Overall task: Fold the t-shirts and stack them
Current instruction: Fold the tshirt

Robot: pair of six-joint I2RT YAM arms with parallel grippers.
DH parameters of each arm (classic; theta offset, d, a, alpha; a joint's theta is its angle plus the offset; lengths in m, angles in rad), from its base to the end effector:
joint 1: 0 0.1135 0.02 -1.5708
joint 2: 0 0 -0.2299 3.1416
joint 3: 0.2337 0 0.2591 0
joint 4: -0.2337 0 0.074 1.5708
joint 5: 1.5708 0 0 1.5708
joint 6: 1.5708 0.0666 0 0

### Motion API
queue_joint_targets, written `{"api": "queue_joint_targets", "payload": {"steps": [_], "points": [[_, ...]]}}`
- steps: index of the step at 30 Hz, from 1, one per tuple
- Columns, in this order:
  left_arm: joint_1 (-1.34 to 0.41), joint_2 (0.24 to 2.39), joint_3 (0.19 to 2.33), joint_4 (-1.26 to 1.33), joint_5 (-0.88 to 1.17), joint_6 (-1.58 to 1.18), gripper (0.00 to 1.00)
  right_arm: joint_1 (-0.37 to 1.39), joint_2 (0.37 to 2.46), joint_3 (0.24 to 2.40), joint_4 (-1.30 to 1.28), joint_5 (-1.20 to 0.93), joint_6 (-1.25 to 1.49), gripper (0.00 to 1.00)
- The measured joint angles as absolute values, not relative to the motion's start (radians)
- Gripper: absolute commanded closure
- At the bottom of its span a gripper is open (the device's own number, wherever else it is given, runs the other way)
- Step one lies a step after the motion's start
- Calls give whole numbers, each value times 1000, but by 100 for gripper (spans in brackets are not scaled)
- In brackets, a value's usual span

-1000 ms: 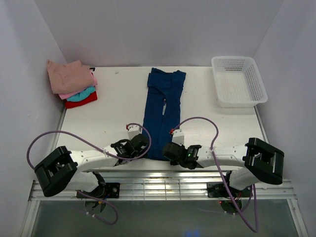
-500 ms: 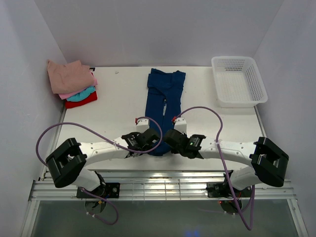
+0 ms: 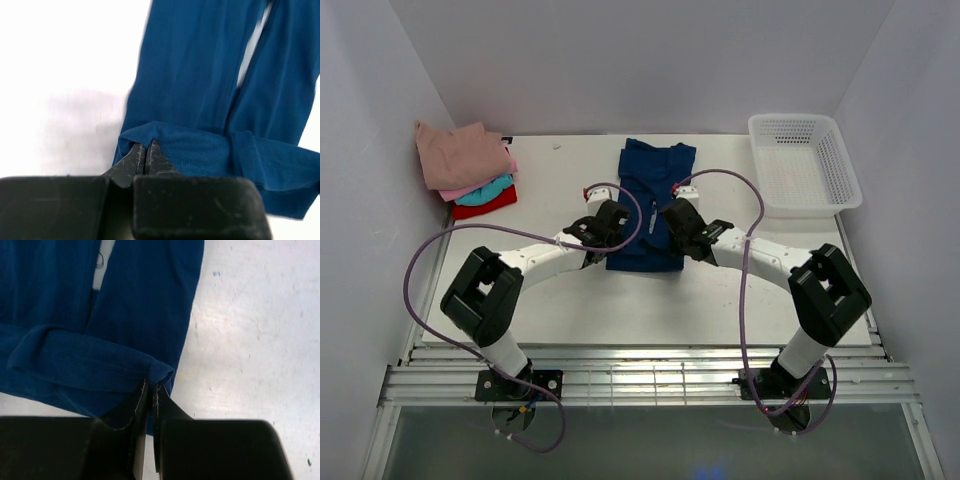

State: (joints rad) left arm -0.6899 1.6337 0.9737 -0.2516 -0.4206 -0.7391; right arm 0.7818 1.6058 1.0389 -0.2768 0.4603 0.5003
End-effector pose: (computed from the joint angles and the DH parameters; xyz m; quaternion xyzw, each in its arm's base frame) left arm 0.2895 -0.2036 0.1293 -0.0903 0.9234 -0.0582 0.3685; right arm 0.2776 0.2339 0.1587 -0.0473 0.9124 0.0362 0.4050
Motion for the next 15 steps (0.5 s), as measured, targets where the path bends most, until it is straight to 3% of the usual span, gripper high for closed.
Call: {"api": "queue_joint_targets", "payload": {"steps": [15], "points": [[-533,1984,1311,-165,-284,-583,100,620,1940,1404,-243,325,295,92]]}}
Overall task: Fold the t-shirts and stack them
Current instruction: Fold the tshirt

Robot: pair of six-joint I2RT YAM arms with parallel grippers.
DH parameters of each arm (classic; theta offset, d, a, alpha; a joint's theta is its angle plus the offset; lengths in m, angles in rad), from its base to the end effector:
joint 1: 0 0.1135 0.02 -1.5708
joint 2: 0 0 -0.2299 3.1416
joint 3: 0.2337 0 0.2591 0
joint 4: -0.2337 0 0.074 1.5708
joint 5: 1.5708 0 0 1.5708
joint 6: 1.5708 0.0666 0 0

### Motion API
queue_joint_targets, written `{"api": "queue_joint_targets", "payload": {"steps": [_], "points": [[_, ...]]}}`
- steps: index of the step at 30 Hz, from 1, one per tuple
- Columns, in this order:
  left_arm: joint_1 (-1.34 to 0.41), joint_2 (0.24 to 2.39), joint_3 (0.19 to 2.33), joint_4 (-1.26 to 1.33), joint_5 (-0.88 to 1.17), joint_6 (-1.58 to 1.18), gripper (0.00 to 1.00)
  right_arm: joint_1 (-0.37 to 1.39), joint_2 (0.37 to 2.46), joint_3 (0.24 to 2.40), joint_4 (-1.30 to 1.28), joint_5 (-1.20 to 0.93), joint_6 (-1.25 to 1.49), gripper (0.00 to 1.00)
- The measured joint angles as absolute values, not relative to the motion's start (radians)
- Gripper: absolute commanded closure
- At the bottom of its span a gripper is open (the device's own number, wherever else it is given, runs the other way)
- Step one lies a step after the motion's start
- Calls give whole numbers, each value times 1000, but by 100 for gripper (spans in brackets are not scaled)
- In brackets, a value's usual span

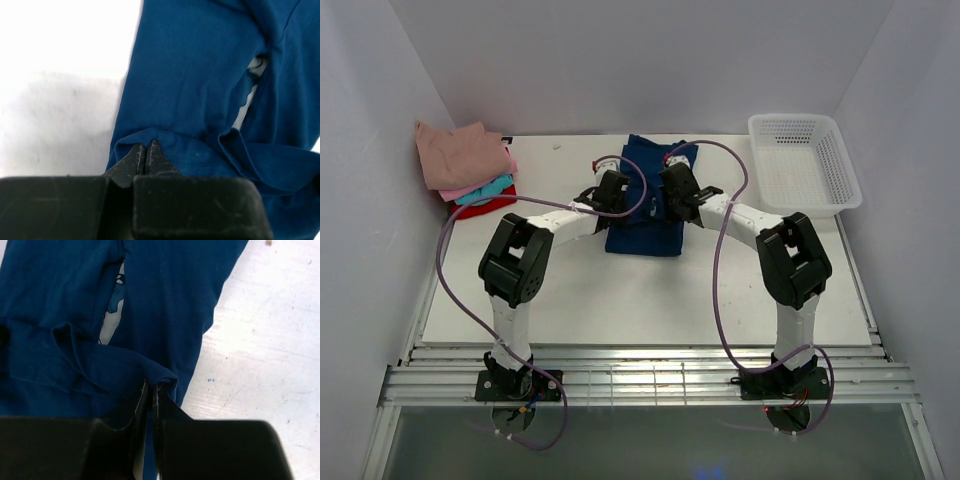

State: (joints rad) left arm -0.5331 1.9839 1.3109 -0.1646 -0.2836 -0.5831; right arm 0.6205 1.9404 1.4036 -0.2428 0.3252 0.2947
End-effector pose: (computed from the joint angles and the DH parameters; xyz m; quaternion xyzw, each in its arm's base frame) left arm 0.3876 -0.2071 0.1114 -0.0737 0.9226 -0.0760 0.3709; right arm 0.3767 0.2431 0.1542 -0.0861 0.9087 0.0340 0.4072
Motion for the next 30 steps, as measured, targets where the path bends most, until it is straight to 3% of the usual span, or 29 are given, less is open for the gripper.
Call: {"api": "queue_joint_targets", "payload": {"steps": [13,25,26,27,29,30], "points": [[-471,2029,1457,-157,-237,-561,100,543,1995,1500,-244,271,246,92],[-432,2221,1618,-153,-169,-527,100,504,2129,1575,-245,242,234,92],[-428,2237,1635,-154,-163,-525,98,502,2137,1585,-245,241,234,92],[-424,2252,1653,-153,-159,-523,85,499,2145,1597,-246,241,234,90],[-416,2273,1686,-157,-150,-516,70,493,2156,1623,-248,242,235,82],[-412,2279,1700,-157,-147,-514,58,488,2160,1638,-253,247,236,73]]}}
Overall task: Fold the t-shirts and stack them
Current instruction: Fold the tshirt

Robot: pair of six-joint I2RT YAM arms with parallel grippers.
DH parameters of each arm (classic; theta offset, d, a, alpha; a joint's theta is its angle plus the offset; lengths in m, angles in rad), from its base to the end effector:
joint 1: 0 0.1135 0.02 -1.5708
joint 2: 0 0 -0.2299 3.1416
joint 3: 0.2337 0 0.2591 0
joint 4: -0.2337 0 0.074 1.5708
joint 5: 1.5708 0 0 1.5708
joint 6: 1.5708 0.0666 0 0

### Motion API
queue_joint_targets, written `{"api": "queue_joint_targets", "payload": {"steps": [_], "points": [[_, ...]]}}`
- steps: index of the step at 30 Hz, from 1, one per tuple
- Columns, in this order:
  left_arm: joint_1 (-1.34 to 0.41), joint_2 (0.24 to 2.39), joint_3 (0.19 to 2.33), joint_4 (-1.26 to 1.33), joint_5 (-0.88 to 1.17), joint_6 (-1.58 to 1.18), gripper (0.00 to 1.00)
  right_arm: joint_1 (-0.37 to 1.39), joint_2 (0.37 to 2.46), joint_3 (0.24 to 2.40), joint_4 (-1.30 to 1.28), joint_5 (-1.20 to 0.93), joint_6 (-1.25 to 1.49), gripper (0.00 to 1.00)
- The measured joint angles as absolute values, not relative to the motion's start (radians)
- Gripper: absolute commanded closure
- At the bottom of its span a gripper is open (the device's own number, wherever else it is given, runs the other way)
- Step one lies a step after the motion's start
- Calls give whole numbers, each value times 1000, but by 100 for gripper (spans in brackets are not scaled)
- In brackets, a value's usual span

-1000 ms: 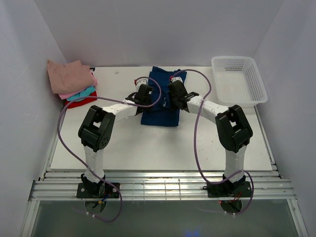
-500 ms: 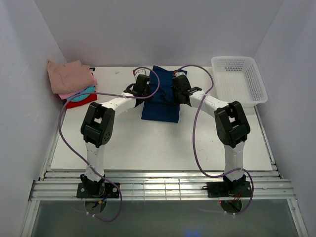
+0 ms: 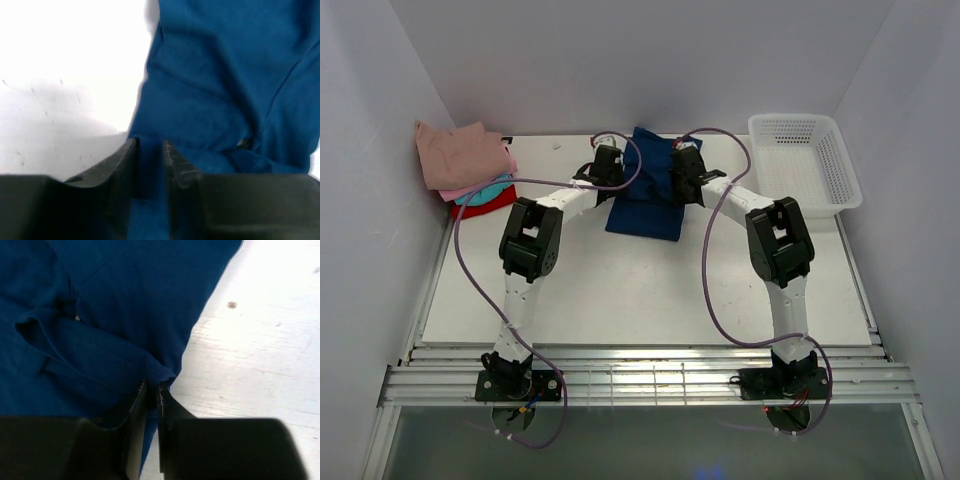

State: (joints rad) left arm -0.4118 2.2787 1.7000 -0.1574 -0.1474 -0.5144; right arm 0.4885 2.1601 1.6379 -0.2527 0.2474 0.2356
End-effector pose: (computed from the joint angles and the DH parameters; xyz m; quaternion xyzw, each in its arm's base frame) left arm 0.4777 -0.1980 0.1066 -0.0766 0.9090 -0.1204 0.3917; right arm 0.4449 0.2180 0.1340 -0.0679 0.9135 0.0298 0.3999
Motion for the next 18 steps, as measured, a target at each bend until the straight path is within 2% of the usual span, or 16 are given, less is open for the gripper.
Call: {"api": "queue_joint_targets", "payload": {"steps": [1,2,3,6,7,10,12,13,14,15,16,18], "points": [[-408,2281,1713,-155,-149,-511,40,484,2162,1651,-255,260,236,70],[-403,2281,1725,-149,-151,-506,32,479,2162,1662,-259,278,229,67],[-400,2279,1736,-138,-155,-508,26,474,2161,1673,-259,297,226,58],[-394,2255,1735,-88,-174,-511,13,463,2140,1675,-250,356,211,50],[-392,2239,1723,-64,-180,-509,12,459,2120,1655,-236,369,202,46],[-389,2154,1639,-9,-187,-515,14,452,2027,1573,-208,381,186,45],[-390,2078,1560,29,-185,-535,37,452,1958,1520,-181,362,178,48],[-393,2039,1521,46,-178,-546,57,453,1932,1503,-168,343,175,52],[-397,2003,1480,62,-171,-562,91,453,1911,1490,-151,314,174,59],[-403,1971,1439,84,-163,-579,100,454,1898,1483,-139,284,173,81],[-410,1942,1396,106,-152,-587,100,454,1891,1476,-123,249,168,89],[-432,1908,1319,138,-131,-611,100,455,1889,1459,-88,172,176,92]]}}
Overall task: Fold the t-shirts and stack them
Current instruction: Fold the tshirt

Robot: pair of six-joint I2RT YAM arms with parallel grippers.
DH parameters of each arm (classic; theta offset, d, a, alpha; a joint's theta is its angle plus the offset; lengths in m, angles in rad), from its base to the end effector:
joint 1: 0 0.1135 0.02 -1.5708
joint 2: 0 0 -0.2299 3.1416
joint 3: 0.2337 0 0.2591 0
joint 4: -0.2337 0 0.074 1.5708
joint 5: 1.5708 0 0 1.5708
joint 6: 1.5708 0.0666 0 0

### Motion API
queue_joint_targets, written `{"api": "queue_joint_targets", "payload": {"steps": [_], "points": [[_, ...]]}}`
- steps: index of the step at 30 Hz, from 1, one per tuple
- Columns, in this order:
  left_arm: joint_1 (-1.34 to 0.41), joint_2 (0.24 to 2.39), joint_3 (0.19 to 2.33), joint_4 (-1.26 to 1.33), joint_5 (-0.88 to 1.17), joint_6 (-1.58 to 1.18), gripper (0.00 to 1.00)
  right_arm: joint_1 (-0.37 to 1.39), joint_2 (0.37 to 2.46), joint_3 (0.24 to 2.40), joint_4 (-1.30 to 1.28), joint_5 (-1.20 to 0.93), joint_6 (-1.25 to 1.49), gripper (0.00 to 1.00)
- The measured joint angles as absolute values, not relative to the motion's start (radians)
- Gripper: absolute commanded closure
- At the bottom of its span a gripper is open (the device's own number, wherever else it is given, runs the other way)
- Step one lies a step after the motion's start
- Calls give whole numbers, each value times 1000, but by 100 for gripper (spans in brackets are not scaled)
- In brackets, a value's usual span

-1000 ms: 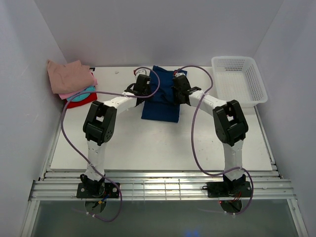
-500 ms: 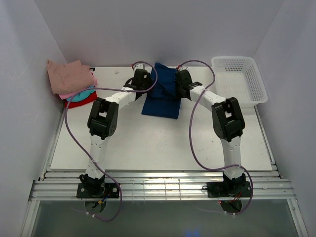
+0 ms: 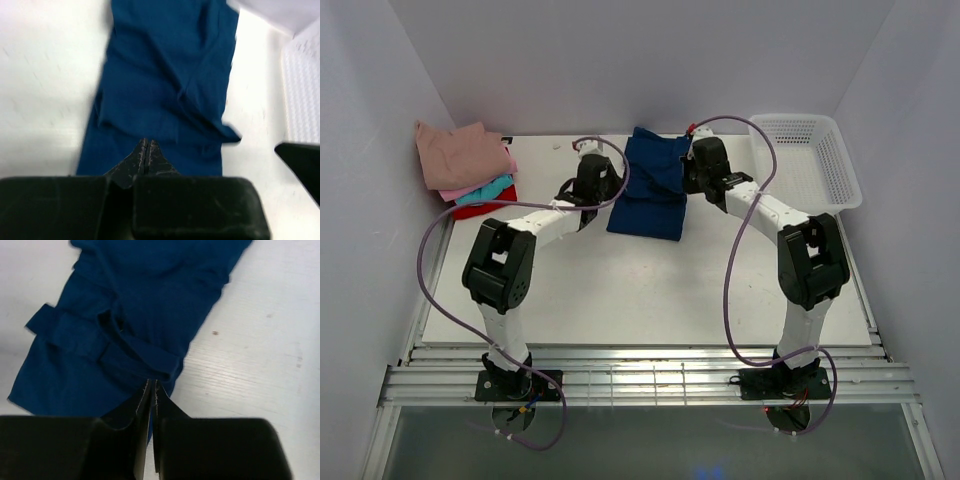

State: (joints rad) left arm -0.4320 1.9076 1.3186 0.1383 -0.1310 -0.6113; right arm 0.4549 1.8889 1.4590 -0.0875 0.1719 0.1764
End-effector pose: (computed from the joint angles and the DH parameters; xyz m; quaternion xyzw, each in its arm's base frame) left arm 0.4259 -0.1868 0.1794 -0.1103 0.8389 -0.2161 0.4872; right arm 0.4249 0.1951 0.2123 -0.0768 0.8589 0.0849 0.4991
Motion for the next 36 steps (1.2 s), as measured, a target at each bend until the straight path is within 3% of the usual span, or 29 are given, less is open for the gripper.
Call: {"api": "queue_joint_targets", "payload": {"steps": [6,17,36], "points": [[-526,1927,1142,166,-74,-662,100,462,1908,1391,-49,-16,200,92],[-559,1993,1097,234,-25,-715,100,472,2035,1428,3,-214,223,92],[-638,1878,860,393,-64,-788,100,474,2168,1491,26,-296,270,92]]}}
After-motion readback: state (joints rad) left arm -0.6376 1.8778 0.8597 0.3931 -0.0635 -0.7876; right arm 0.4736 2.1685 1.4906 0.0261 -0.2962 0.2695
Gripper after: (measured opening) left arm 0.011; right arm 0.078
